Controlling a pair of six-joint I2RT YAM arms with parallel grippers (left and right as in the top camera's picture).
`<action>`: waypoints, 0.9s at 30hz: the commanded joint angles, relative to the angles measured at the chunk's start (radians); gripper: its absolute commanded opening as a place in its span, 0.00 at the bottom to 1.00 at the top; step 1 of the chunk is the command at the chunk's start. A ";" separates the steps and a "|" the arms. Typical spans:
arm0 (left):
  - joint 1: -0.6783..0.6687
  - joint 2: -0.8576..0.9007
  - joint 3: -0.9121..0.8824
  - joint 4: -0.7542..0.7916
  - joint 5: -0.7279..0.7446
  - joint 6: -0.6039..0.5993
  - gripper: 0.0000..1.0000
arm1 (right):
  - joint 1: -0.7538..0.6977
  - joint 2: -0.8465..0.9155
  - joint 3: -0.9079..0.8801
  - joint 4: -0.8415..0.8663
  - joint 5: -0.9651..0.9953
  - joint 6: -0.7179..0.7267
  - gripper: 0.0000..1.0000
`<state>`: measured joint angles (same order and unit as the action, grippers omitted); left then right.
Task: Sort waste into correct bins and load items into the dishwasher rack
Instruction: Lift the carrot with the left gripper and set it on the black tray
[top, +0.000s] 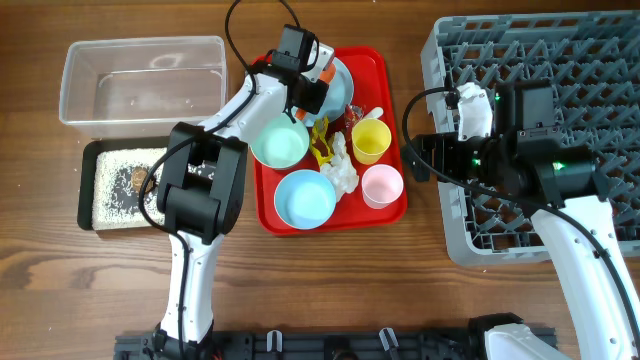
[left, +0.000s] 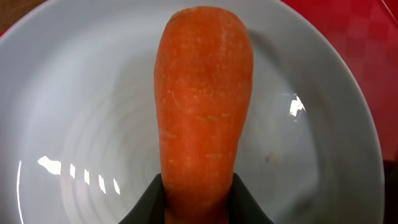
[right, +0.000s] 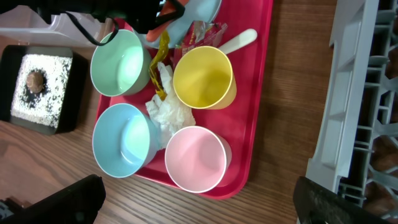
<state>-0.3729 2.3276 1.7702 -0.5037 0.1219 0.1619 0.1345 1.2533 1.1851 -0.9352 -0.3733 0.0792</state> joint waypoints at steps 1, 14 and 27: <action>-0.005 -0.095 -0.021 -0.056 0.015 -0.040 0.11 | 0.002 0.008 -0.005 0.004 -0.015 0.006 1.00; -0.005 -0.446 -0.021 -0.375 0.010 -0.040 0.04 | 0.002 0.008 -0.005 0.007 -0.015 0.005 1.00; 0.004 -0.549 -0.021 -0.818 -0.189 -0.040 0.04 | 0.002 0.008 -0.005 0.004 -0.015 0.000 1.00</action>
<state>-0.3733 1.8118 1.7485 -1.2617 -0.0032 0.1287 0.1345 1.2533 1.1851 -0.9318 -0.3737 0.0788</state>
